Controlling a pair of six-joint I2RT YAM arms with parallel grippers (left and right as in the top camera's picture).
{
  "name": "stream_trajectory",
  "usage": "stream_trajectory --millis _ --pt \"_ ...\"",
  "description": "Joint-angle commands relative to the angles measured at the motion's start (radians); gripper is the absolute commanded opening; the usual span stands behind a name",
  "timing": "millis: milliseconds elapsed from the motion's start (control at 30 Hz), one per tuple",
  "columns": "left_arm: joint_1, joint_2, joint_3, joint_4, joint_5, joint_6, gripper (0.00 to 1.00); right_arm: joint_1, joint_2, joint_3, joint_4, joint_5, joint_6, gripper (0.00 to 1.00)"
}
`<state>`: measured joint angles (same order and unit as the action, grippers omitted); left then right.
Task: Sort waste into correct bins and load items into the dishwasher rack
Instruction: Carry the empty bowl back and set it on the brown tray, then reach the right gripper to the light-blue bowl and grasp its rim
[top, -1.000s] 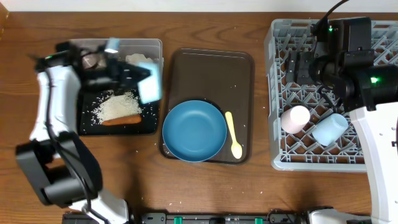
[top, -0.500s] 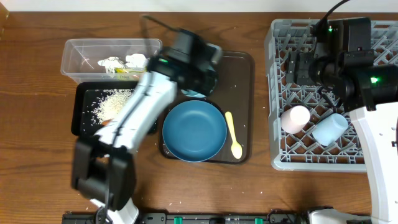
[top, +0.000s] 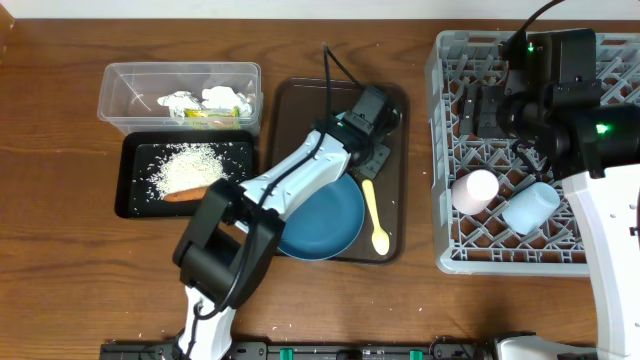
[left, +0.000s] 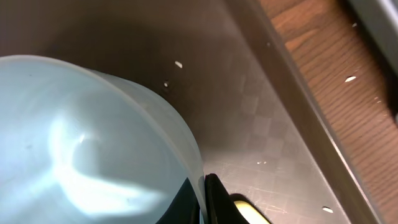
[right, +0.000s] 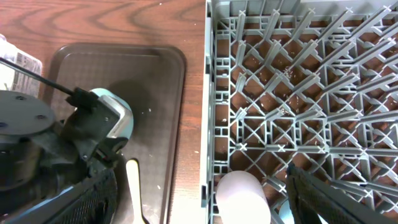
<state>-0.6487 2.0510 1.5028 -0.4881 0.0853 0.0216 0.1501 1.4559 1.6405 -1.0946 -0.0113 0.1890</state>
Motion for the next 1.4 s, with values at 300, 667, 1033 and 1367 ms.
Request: stream_trajectory --millis 300,667,1033,1367 --pt "-0.002 -0.004 0.018 0.002 -0.027 -0.013 0.17 0.008 0.003 -0.001 0.007 -0.004 -0.011 0.85" --pt "0.198 -0.214 0.042 -0.030 -0.026 -0.238 0.39 0.015 0.042 -0.001 0.127 -0.060 0.098 0.82" --pt "0.429 -0.417 0.042 -0.201 -0.026 -0.245 0.43 0.161 0.306 -0.001 0.330 -0.089 0.193 0.79" --pt "0.451 -0.417 0.039 -0.260 -0.026 -0.245 0.43 0.243 0.602 -0.001 0.428 -0.068 0.310 0.70"
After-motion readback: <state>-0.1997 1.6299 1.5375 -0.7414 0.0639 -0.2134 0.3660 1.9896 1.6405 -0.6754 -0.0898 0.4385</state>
